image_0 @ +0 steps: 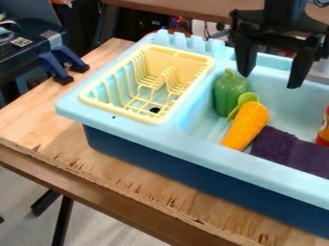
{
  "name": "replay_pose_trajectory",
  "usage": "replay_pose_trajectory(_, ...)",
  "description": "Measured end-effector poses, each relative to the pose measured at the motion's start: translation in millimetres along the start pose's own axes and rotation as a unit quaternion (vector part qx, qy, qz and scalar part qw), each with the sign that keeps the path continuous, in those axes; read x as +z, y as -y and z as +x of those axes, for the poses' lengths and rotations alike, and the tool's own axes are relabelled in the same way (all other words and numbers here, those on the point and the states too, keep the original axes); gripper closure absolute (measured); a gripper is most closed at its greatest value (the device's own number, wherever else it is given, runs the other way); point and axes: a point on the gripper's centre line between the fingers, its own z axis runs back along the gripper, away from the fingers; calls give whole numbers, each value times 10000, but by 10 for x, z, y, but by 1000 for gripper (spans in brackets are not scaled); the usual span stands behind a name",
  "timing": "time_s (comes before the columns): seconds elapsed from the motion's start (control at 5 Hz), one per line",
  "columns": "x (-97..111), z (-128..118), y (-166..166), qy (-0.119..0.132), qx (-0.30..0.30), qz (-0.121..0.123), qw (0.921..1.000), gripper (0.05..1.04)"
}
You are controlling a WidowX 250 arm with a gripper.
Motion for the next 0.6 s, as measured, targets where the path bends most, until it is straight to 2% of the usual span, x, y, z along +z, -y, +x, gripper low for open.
replay_pose_trajectory(0.2,-148,-27,10,-196,-16,63,9998,76)
replay_pose_trajectory(0.4,-309,52,164,-178,-134,25,9997,76)
replay_pose_trajectory(0.6,-259,122,332,60,-254,-364,9990,76)
